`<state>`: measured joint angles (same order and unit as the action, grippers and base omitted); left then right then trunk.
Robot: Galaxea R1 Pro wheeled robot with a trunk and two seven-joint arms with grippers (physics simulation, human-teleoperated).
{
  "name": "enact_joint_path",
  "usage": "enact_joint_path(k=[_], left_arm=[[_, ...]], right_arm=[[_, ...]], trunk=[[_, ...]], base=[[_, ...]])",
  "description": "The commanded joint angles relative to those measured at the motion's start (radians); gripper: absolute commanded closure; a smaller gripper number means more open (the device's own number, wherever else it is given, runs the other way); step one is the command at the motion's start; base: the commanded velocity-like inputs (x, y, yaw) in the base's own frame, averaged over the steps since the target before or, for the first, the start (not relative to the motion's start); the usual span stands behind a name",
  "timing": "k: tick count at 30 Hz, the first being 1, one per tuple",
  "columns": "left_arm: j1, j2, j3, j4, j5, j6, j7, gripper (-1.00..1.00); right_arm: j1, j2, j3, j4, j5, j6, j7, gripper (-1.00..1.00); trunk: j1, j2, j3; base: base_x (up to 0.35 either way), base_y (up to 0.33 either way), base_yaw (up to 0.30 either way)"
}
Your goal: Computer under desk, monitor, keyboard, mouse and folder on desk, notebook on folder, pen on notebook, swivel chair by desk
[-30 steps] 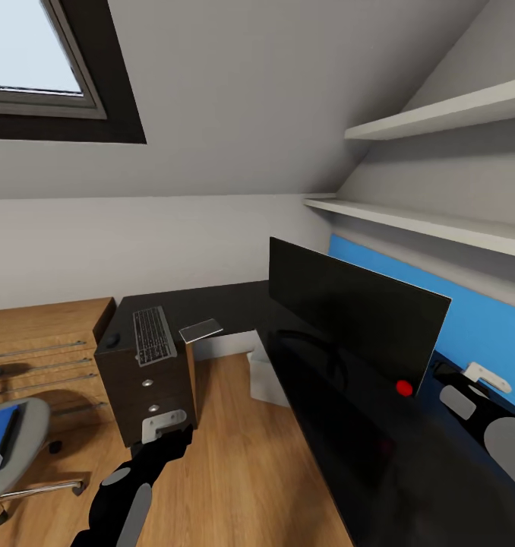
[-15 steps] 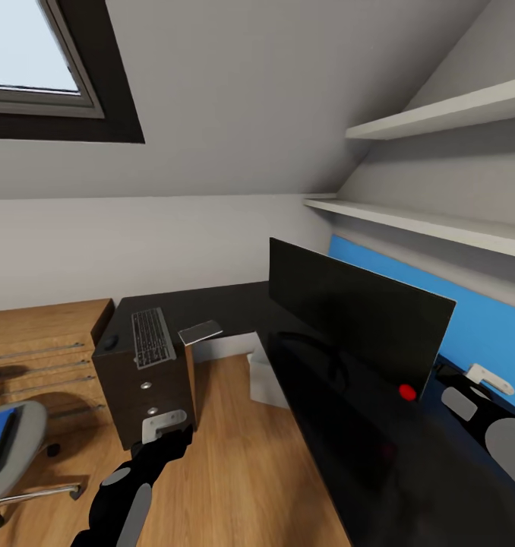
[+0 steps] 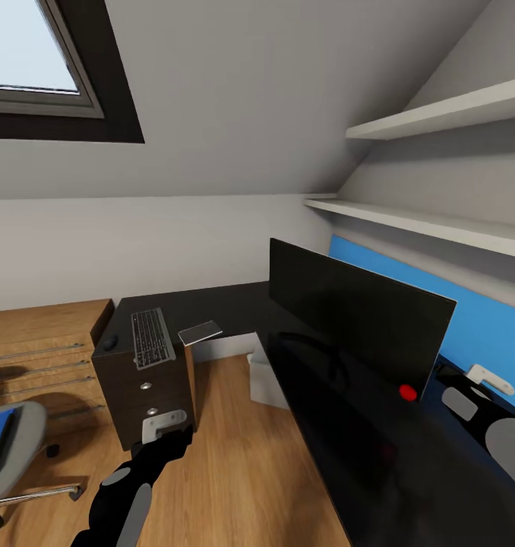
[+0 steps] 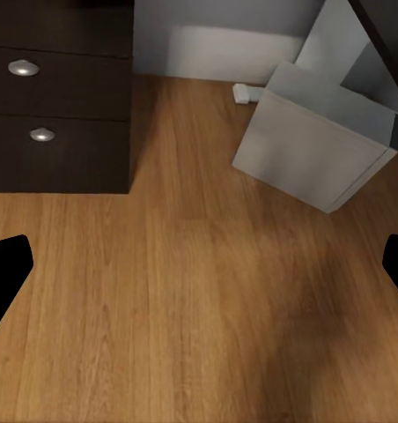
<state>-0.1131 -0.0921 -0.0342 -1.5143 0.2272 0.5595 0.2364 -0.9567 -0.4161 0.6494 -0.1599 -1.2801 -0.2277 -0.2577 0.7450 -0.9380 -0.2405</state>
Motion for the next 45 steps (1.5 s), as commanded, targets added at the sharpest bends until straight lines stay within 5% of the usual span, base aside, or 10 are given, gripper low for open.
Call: enact_joint_path(k=[1,20,34,45], left_arm=[[-0.001,0.0,-0.001,-0.001,0.011,0.003,0.009,-1.0],[-0.001,0.0,-0.001,-0.001,0.011,0.003,0.009,-1.0],[-0.001,0.0,-0.001,-0.001,0.011,0.003,0.009,-1.0],[-0.001,0.0,-0.001,-0.001,0.011,0.003,0.009,-1.0]], right_arm=[[0.0,-0.001,0.009,-0.002,-0.008,-0.002,-0.005,-1.0],[0.002,-0.003,0.013,0.02,0.008,-0.004,0.147,-1.0],[0.006,-0.001,0.015,0.03,0.08,-0.003,0.183,-1.0],[0.006,0.006,0.024,0.031,0.223,-0.002,0.192,-1.0]], trunk=[[0.0,-0.001,-0.001],[0.0,-0.001,-0.001],[0.0,-0.001,-0.001],[0.0,-0.001,-0.001]], base=[[0.0,0.0,0.0],[0.0,0.0,0.0],[0.0,0.0,0.0],[0.0,0.0,0.0]])
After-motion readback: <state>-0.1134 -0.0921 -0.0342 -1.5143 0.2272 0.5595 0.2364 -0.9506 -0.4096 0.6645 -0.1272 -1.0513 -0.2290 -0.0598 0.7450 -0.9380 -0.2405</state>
